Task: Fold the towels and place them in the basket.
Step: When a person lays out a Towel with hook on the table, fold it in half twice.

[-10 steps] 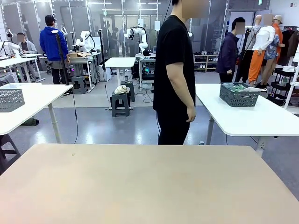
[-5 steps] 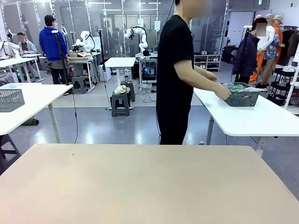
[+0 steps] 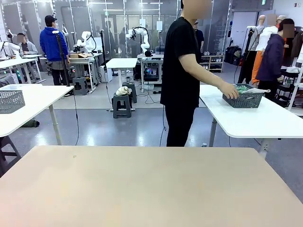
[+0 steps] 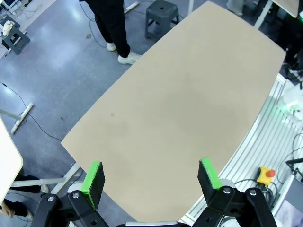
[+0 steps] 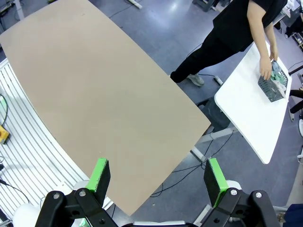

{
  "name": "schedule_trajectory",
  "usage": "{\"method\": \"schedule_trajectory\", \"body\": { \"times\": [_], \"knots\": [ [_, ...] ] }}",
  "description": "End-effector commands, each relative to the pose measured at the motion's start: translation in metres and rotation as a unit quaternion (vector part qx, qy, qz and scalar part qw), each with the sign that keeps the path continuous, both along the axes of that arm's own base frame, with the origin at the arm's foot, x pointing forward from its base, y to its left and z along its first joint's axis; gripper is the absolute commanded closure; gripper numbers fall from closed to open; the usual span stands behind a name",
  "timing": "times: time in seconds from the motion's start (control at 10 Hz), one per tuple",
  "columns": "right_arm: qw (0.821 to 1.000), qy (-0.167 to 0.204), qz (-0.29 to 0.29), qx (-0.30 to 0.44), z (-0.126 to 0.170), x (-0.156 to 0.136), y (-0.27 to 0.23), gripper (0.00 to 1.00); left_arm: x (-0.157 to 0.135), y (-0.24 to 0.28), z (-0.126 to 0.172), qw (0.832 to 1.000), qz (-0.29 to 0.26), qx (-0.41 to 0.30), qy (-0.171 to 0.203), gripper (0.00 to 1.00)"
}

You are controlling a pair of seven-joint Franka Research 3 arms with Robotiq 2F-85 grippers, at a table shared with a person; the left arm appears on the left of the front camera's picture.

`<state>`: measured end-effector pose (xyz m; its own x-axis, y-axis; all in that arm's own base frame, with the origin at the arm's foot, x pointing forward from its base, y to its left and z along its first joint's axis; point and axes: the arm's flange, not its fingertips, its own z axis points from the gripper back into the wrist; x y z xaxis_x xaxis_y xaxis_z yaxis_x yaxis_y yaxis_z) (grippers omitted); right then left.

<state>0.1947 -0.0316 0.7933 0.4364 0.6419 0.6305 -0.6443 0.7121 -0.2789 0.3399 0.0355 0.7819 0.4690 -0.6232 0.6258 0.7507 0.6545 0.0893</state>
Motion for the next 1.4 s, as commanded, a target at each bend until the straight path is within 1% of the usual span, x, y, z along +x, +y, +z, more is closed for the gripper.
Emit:
{"method": "schedule_trajectory", "body": {
  "times": [0.0, 1.3],
  "knots": [
    [1.0, 0.0, -0.002, 0.001, 0.0, 0.0, -0.0003, 0.0, -0.0011, 0.0007, 0.0007, 1.0, 0.0, 0.0, -0.001, 0.0],
    [1.0, 0.0, -0.002, 0.001, 0.0, 0.0, -0.0003, 0.0, -0.0011, 0.0007, 0.0007, 1.0, 0.0, 0.0, -0.001, 0.0]
  ]
}}
